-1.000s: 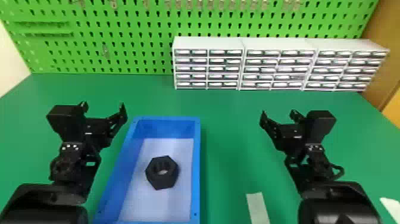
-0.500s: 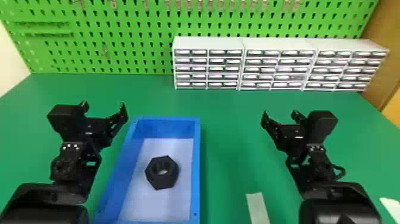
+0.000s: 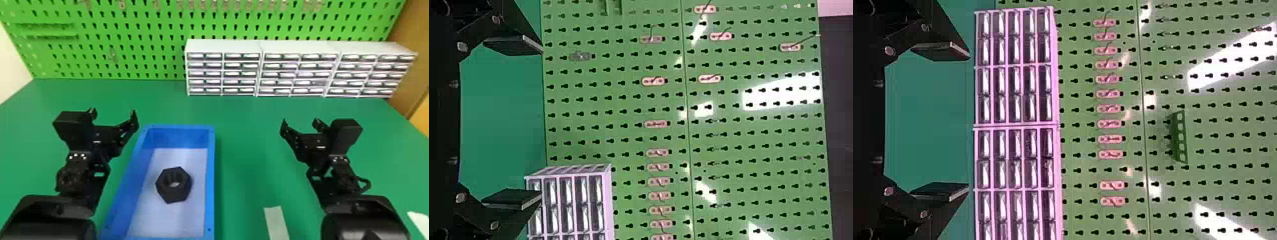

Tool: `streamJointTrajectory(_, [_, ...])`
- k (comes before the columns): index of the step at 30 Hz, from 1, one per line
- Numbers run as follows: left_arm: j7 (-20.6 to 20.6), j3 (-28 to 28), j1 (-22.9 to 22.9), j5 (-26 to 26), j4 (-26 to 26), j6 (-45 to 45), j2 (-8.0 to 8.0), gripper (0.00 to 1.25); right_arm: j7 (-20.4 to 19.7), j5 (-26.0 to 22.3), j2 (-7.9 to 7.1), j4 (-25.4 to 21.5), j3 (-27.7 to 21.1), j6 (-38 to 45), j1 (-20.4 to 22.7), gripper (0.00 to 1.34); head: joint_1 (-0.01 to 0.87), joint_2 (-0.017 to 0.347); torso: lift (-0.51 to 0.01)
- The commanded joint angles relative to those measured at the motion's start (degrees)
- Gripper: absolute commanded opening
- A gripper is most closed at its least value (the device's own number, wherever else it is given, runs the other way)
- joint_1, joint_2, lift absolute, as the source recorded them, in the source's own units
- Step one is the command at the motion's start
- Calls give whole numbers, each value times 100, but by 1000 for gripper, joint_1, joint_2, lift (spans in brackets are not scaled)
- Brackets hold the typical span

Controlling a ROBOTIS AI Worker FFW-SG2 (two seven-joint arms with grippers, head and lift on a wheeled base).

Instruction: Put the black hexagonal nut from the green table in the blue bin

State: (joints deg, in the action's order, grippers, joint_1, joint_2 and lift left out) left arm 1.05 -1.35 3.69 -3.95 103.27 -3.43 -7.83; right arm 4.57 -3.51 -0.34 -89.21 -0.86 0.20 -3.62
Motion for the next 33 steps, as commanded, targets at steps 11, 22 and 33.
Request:
streamJointTrajectory(11, [0, -6, -9, 9, 0, 0, 1, 1000, 0, -9, -36, 0, 24, 59, -7, 993, 686, 52, -97])
streamJointTrajectory(22, [0, -15, 9, 26, 0, 0, 1, 1000, 0, -18, -53, 0, 33, 103, -7, 993, 686, 52, -97])
streamJointTrajectory(33, [0, -41, 18, 17, 9, 0, 1, 1000, 0, -45, -53, 0, 24, 111, 2, 993, 686, 52, -97])
